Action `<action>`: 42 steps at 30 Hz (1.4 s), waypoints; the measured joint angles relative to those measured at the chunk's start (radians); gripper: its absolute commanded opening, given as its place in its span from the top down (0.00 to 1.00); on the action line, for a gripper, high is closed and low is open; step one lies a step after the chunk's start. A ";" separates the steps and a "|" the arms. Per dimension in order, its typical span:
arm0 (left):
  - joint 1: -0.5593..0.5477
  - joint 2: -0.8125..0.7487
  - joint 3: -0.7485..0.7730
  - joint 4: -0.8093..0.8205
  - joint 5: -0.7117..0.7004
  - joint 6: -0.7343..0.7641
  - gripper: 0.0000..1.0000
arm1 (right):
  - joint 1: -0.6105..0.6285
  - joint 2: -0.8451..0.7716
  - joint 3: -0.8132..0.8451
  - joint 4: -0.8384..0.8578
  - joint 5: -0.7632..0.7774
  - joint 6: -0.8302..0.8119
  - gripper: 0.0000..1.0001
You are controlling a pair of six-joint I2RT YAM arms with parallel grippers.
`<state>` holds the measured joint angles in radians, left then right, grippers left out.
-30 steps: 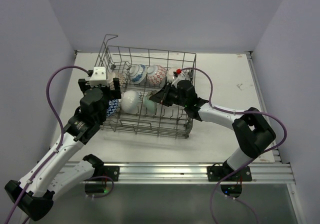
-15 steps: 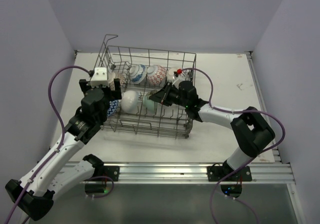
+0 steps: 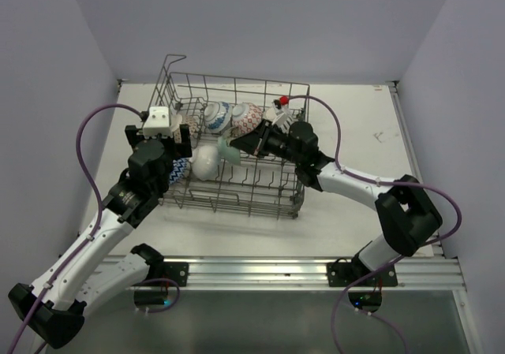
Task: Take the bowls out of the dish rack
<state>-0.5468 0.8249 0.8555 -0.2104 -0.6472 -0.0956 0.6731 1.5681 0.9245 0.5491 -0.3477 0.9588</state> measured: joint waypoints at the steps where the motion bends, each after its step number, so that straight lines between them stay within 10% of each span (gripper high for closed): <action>1: 0.000 0.000 0.000 0.000 0.000 0.000 0.00 | 0.000 -0.004 0.004 0.036 -0.012 0.002 1.00; 12: 0.000 0.004 0.000 0.000 0.001 -0.001 0.00 | 0.003 -0.007 0.018 0.141 -0.062 -0.016 1.00; 29: 0.000 -0.005 0.000 0.000 0.028 -0.002 0.00 | -0.014 -0.169 0.421 -0.615 0.397 -0.384 1.00; 42: 0.000 -0.005 0.000 0.000 0.008 -0.002 0.00 | -0.517 -0.078 0.544 -0.970 0.521 -0.458 1.00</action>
<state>-0.5468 0.8204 0.8551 -0.2108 -0.6395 -0.0971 0.1566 1.4902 1.4681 -0.4206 0.1738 0.5011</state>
